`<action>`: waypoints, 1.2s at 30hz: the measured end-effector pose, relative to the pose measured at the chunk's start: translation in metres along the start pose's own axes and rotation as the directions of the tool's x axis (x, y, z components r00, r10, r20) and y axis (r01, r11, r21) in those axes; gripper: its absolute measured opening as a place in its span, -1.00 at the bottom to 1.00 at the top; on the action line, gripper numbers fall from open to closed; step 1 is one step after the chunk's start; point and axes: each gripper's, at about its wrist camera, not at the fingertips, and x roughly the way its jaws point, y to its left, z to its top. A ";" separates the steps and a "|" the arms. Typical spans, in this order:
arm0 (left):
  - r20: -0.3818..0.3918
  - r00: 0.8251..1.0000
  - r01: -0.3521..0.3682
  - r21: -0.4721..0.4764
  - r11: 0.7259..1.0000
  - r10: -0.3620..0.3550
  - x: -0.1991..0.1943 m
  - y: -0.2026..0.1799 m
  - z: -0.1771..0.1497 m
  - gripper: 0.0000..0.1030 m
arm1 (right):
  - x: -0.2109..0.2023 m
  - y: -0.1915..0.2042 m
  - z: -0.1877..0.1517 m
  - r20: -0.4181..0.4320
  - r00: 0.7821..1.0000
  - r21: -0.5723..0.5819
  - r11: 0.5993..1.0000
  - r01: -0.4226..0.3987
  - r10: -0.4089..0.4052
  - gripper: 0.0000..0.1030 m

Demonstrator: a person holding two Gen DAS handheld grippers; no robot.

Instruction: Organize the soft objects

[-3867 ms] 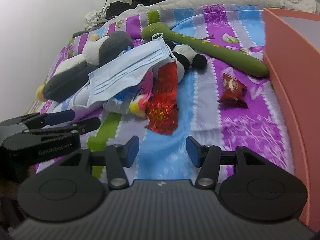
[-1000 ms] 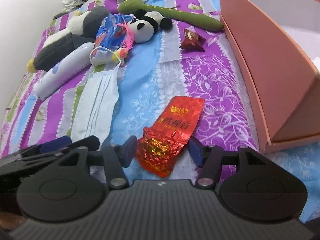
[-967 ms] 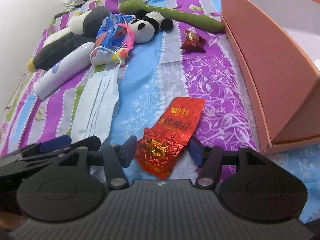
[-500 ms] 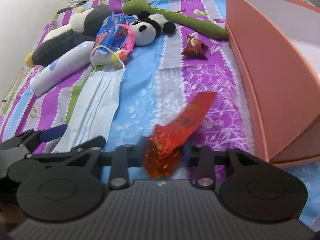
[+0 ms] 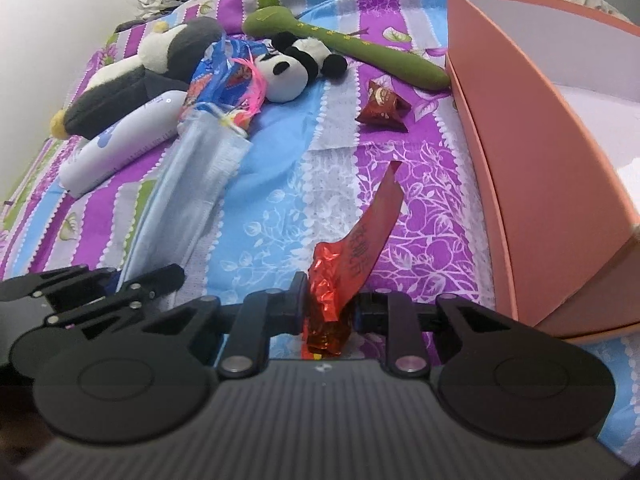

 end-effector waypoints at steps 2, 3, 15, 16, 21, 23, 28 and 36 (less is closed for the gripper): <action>0.012 1.000 0.005 -0.010 1.000 -0.005 -0.007 0.001 0.002 -0.83 | -0.005 0.002 0.002 0.009 1.000 -0.005 1.000 -0.003 0.003 -0.52; 0.020 1.000 0.006 -0.016 1.000 -0.005 -0.012 0.001 0.003 -0.83 | -0.008 0.003 0.003 0.014 1.000 -0.010 1.000 -0.002 0.002 -0.52; 0.072 0.997 0.039 -0.099 0.994 -0.032 -0.069 -0.001 0.019 -0.84 | -0.056 0.015 0.007 0.086 0.996 -0.045 0.999 -0.005 0.009 -0.52; 0.074 0.997 0.043 -0.104 0.994 -0.035 -0.073 -0.002 0.020 -0.83 | -0.060 0.015 0.006 0.087 0.996 -0.047 0.999 -0.005 0.009 -0.52; 0.082 0.995 0.058 -0.128 0.990 -0.048 -0.096 -0.005 0.024 -0.83 | -0.080 0.020 0.002 0.095 0.995 -0.060 0.998 -0.001 0.007 -0.52; 0.085 0.995 0.063 -0.140 0.988 -0.052 -0.105 -0.005 0.026 -0.83 | -0.088 0.022 0.001 0.098 0.995 -0.059 0.998 0.000 0.006 -0.52; 0.092 0.994 0.074 -0.164 0.984 -0.060 -0.124 -0.005 0.028 -0.83 | -0.107 0.027 0.003 0.115 0.993 -0.072 0.997 0.005 0.003 -0.52; 0.101 0.991 0.100 -0.176 0.979 -0.084 -0.145 -0.009 0.036 -0.83 | -0.129 0.035 0.009 0.149 0.989 -0.083 0.997 0.001 0.012 -0.52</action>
